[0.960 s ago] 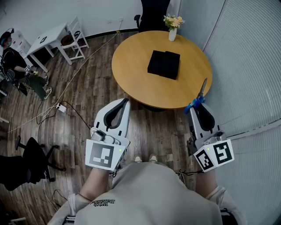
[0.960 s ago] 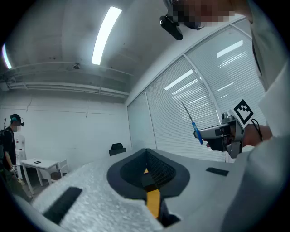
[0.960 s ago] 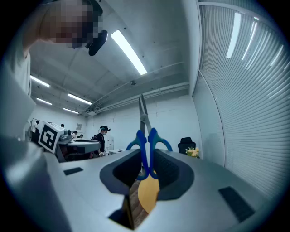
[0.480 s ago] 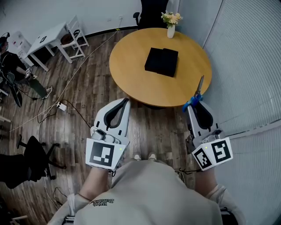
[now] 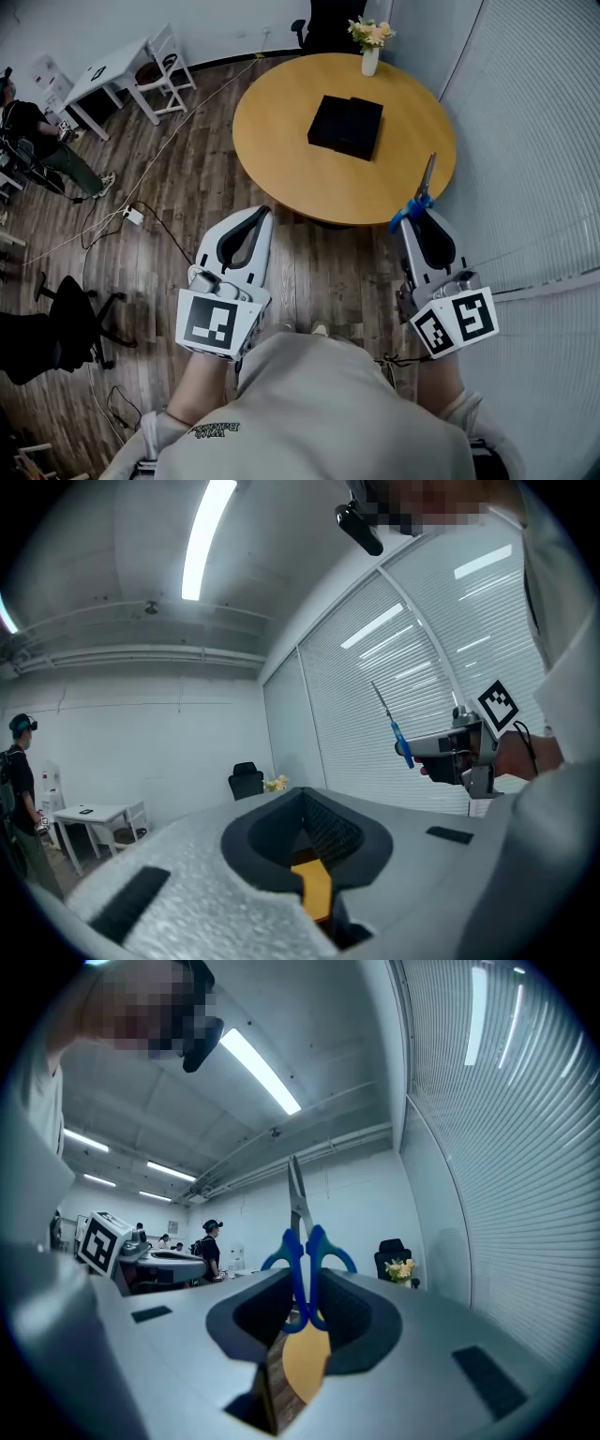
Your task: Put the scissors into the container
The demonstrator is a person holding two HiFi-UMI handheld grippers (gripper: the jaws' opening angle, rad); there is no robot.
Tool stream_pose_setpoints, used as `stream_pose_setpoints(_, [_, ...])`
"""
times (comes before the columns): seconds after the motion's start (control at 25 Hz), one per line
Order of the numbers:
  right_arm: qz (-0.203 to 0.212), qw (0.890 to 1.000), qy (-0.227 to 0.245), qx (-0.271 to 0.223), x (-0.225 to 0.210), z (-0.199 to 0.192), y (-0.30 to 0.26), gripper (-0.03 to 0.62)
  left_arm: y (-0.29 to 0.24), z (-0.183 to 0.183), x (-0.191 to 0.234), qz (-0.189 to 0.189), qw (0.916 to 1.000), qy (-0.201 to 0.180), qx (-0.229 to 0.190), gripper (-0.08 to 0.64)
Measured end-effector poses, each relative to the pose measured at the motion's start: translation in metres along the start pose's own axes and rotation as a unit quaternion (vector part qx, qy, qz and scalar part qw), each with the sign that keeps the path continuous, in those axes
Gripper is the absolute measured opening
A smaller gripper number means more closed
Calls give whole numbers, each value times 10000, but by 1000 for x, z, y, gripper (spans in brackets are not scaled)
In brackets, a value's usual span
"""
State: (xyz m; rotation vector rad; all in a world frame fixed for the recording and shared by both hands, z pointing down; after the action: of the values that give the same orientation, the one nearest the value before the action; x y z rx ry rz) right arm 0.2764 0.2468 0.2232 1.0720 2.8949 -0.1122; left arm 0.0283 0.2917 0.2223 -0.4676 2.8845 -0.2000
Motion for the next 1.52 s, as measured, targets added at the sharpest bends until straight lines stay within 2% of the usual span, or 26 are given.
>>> stream_pose_setpoints(0.2, [96, 9999, 28, 7, -11, -9, -2, 95, -3, -4, -11, 52, 10000, 67, 22, 21])
stream_pose_setpoints(0.44, [193, 9998, -23, 63, -19, -18, -3, 95, -6, -5, -20, 159, 9998, -80, 84, 21])
stream_pose_setpoints(0.6, [286, 9996, -29, 86, -21, -23, -6, 95, -5, -8, -17, 321, 9993, -133, 162, 21])
stream_pose_setpoints(1.2, [460, 9989, -67, 38, -20, -35, -27, 95, -19, -20, -9, 379, 9991, -150, 110, 21])
stream_pose_setpoints(1.44, [401, 9991, -44, 131, -21, -43, -48, 95, -35, -33, 5, 215, 9997, 74, 52, 21])
stream_pose_setpoints(1.52, [347, 9993, -65, 153, -21, -46, -57, 95, -44, -38, 14, 146, 9999, 36, 44, 21])
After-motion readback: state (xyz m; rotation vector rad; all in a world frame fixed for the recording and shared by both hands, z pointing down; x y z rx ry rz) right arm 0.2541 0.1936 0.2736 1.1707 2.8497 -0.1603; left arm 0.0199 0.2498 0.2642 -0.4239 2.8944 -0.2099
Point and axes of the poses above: the fingertips, and each gripper's own axes: y backward along the fingers, x to its left, z out of its top, the point moved 6 cm from there along y, backward along the fingers, and after that the axes turned 6 degrees about x, right-handed, at the moved point
